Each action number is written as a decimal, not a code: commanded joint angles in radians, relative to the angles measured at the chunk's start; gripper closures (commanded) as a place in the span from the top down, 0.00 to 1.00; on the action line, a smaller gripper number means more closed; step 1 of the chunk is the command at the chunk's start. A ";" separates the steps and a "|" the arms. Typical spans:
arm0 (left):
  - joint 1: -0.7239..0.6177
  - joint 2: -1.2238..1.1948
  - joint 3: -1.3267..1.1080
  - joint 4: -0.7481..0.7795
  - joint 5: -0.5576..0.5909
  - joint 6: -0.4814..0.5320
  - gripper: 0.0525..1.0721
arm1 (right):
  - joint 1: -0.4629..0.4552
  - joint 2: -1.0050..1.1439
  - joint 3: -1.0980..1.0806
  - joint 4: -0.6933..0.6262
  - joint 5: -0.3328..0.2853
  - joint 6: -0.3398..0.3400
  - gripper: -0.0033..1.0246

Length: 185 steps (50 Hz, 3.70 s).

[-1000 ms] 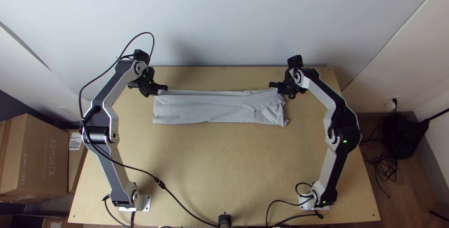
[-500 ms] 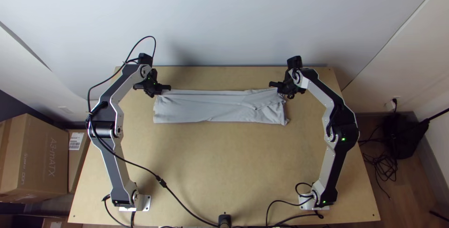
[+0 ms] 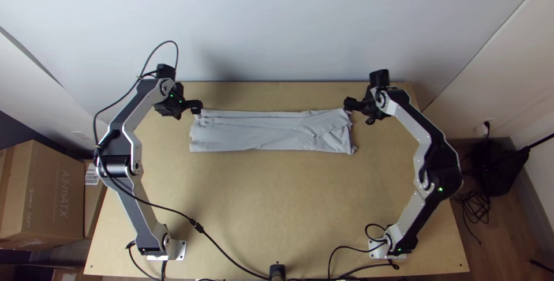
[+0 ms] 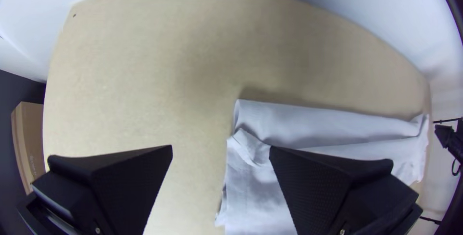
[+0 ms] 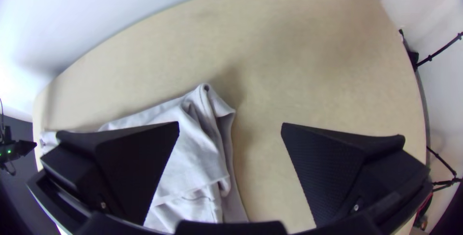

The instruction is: Fold the t-shirt

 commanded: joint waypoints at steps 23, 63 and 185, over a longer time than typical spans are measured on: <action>0.211 -0.134 -0.183 -0.049 0.467 0.006 0.96 | -0.191 -0.288 -0.114 -0.066 -0.582 0.348 0.96; 0.202 0.056 -0.245 0.065 0.688 0.015 0.96 | -0.267 -0.431 -0.136 -0.074 -1.131 0.454 0.96; -0.327 -0.033 0.358 -0.521 -0.630 0.023 0.02 | -0.217 -0.698 -0.414 -0.152 -0.755 0.255 0.96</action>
